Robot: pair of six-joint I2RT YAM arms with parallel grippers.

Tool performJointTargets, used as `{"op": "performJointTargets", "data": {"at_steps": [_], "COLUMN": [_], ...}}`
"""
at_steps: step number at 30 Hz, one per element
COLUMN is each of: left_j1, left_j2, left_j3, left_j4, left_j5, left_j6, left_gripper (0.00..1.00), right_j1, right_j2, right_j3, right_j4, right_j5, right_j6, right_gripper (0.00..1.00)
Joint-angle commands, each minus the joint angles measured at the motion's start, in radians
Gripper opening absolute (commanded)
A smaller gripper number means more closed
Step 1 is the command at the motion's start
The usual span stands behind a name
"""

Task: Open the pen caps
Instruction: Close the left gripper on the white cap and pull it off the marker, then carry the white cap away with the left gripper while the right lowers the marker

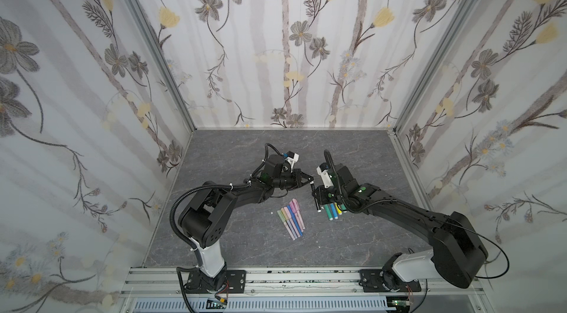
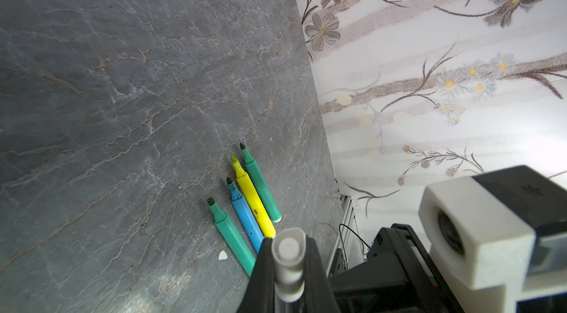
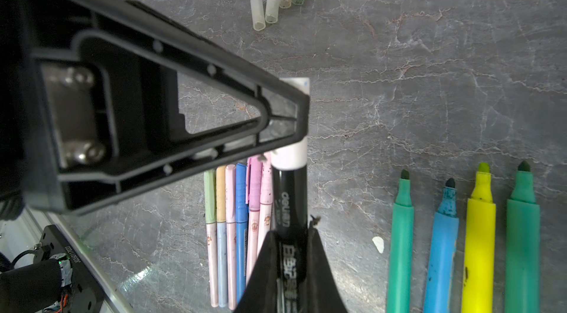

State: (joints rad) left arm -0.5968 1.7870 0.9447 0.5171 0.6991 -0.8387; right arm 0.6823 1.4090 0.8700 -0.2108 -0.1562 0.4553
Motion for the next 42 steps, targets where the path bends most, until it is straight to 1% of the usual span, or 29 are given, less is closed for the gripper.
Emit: {"op": "performJointTargets", "data": {"at_steps": [1, 3, 8, 14, 18, 24, 28, 33, 35, 38, 42], "left_j1": [-0.002, -0.002, -0.002, -0.001, 0.014, 0.067, 0.101, 0.132, 0.146, 0.172, 0.222], "left_j2": [0.004, 0.002, -0.009, -0.021, -0.012, 0.037, 0.072, 0.096, 0.094, 0.069, 0.003], "left_j3": [0.022, 0.022, 0.013, 0.012, 0.032, 0.134, 0.208, 0.258, 0.259, 0.235, 0.147], "left_j4": [0.053, 0.055, 0.058, 0.026, -0.012, -0.098, -0.132, -0.147, -0.149, -0.154, -0.168], "left_j5": [0.019, 0.019, 0.020, 0.004, -0.045, -0.096, -0.104, -0.102, -0.100, -0.095, -0.087], "left_j6": [-0.016, -0.020, -0.024, 0.005, 0.036, 0.099, 0.119, 0.124, 0.125, 0.132, 0.155], "left_gripper": [0.00, 0.00, 0.00, 0.00, 0.00, 0.00, 0.00, 0.00, 0.00, 0.00, 0.00], "right_j1": [0.003, 0.003, 0.001, 0.001, 0.003, 0.024, 0.053, 0.074, 0.075, 0.075, 0.074], "right_j2": [0.008, 0.014, 0.043, 0.043, 0.041, 0.010, -0.015, -0.043, -0.053, -0.056, -0.019], "right_j3": [0.003, 0.010, 0.032, 0.038, 0.031, -0.027, -0.071, -0.109, -0.145, -0.145, -0.124], "right_j4": [0.002, 0.001, -0.002, -0.004, -0.013, 0.005, 0.018, 0.034, 0.033, 0.014, -0.046], "right_j5": [-0.027, -0.023, -0.022, -0.025, -0.052, -0.073, -0.070, -0.059, -0.053, -0.027, 0.038], "right_j6": [-0.015, -0.018, -0.024, -0.024, -0.022, 0.001, 0.024, 0.050, 0.054, 0.052, 0.034], "right_gripper": [0.16, 0.19, 0.19, 0.00, 0.00, 0.00, 0.00, 0.00, 0.00, 0.00, 0.00]}}
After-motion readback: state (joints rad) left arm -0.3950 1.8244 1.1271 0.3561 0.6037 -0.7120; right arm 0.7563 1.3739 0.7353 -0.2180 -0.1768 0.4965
